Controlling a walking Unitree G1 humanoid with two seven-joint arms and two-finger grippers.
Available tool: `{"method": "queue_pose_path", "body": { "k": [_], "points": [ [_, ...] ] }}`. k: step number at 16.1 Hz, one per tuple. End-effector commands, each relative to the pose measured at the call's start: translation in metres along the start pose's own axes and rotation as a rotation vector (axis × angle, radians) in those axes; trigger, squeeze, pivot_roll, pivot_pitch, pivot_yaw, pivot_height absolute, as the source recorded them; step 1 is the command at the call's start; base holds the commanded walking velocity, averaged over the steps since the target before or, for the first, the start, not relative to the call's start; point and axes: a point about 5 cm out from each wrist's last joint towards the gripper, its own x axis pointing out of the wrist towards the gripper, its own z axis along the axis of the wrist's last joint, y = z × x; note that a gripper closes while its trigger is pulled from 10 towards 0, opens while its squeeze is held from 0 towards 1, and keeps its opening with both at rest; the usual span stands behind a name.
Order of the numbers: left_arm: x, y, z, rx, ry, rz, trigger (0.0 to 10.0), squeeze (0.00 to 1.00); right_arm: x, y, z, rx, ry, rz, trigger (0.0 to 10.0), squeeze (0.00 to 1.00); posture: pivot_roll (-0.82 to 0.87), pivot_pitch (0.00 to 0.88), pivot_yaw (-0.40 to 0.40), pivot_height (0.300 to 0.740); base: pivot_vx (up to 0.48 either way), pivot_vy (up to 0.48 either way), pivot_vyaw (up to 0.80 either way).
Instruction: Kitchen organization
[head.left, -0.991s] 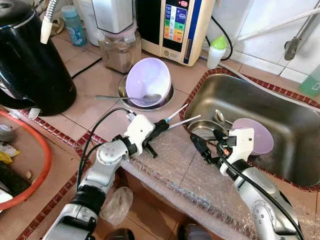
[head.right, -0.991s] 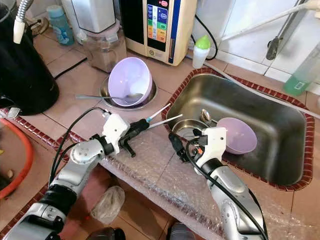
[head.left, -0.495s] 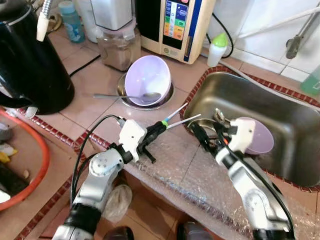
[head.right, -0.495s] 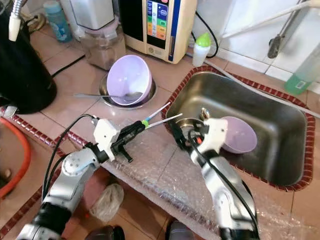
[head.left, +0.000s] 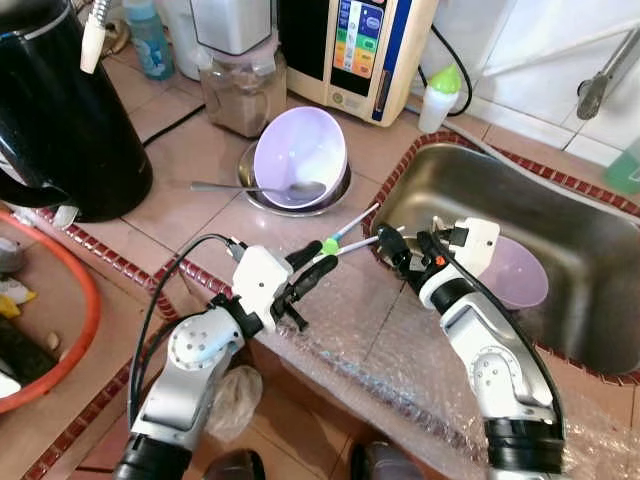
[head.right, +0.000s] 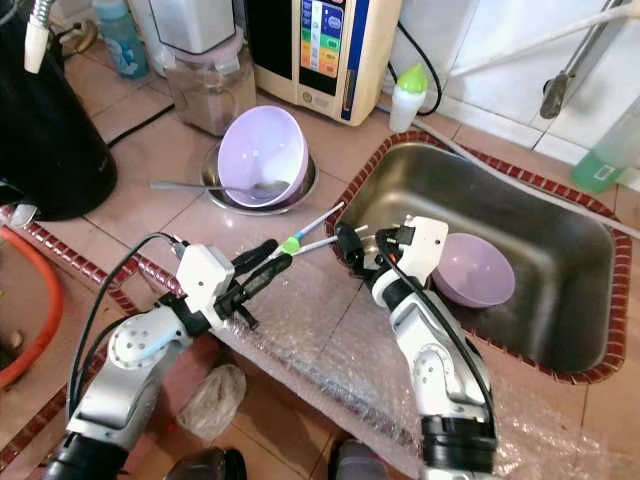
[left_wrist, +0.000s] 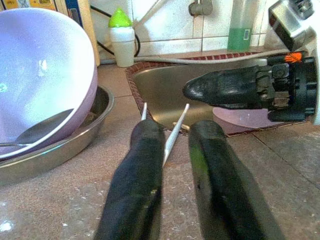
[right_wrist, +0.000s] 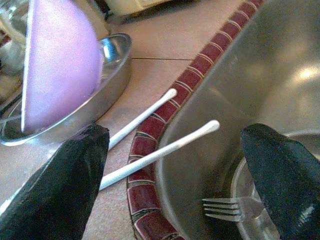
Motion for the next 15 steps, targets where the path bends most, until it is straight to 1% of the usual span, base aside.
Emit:
{"method": "queue_pose_path", "body": {
  "k": [1, 2, 4, 5, 6, 7, 8, 9, 12, 14, 15],
  "points": [
    [-0.001, -0.006, 0.002, 0.006, 0.009, -0.011, 10.0, 1.00, 0.003, -0.002, -0.003, 0.041, 0.012, -0.019, 10.0, 0.00, -0.08, 0.119, -0.039, 0.740, 0.000, 0.000, 0.00],
    [-0.003, -0.008, 0.004, 0.010, 0.014, -0.013, 10.0, 1.00, 0.009, 0.002, -0.008, 0.068, 0.026, -0.012, 10.0, 0.00, -0.07, 0.124, -0.037, 0.740, 0.000, 0.000, 0.00],
    [-0.005, -0.011, 0.007, 0.011, 0.025, -0.022, 10.0, 1.00, 0.014, 0.006, -0.014, 0.100, 0.045, -0.017, 10.0, 0.00, -0.04, 0.141, -0.039, 0.740, 0.000, 0.000, 0.00],
    [-0.010, -0.015, 0.009, 0.010, 0.029, -0.028, 10.0, 1.00, 0.018, 0.008, -0.019, 0.141, 0.057, -0.028, 10.0, 0.00, -0.02, 0.159, -0.040, 0.740, 0.000, 0.000, 0.00],
    [-0.012, -0.017, 0.010, 0.008, 0.033, -0.029, 10.0, 1.00, 0.019, 0.008, -0.021, 0.158, 0.061, -0.032, 10.0, 0.00, -0.02, 0.159, -0.040, 0.740, 0.000, 0.000, 0.00],
    [-0.018, -0.021, 0.012, 0.005, 0.049, -0.037, 10.0, 1.00, 0.024, 0.010, -0.028, 0.186, 0.074, -0.037, 10.0, 0.00, 0.01, 0.177, -0.037, 0.740, 0.000, 0.000, 0.00],
    [-0.022, -0.024, 0.012, 0.005, 0.060, -0.044, 10.0, 0.76, 0.028, 0.011, -0.031, 0.216, 0.077, -0.042, 6.3, 0.00, 0.03, 0.188, -0.038, 0.740, 0.000, 0.000, 0.00],
    [-0.025, -0.026, 0.013, 0.004, 0.072, -0.046, 10.0, 0.00, 0.032, 0.012, -0.033, 0.245, 0.079, -0.044, 0.0, 0.00, 0.05, 0.196, -0.036, 0.740, 0.000, 0.000, 0.00],
    [-0.033, -0.026, 0.015, 0.009, 0.098, -0.034, 10.0, 0.00, 0.045, 0.016, -0.035, 0.310, 0.086, -0.045, 0.0, 0.00, 0.07, 0.200, -0.035, 0.740, 0.000, 0.000, 0.00],
    [-0.033, -0.025, 0.016, 0.012, 0.107, -0.033, 10.0, 0.00, 0.049, 0.013, -0.034, 0.321, 0.078, -0.058, 0.0, 0.00, 0.08, 0.193, -0.036, 0.740, 0.000, 0.000, 0.00],
    [-0.032, -0.025, 0.017, 0.015, 0.111, -0.033, 10.0, 0.00, 0.051, 0.008, -0.033, 0.332, 0.072, -0.076, 0.0, 0.00, 0.08, 0.185, -0.039, 0.740, 0.000, 0.000, 0.00]
  ]
}}
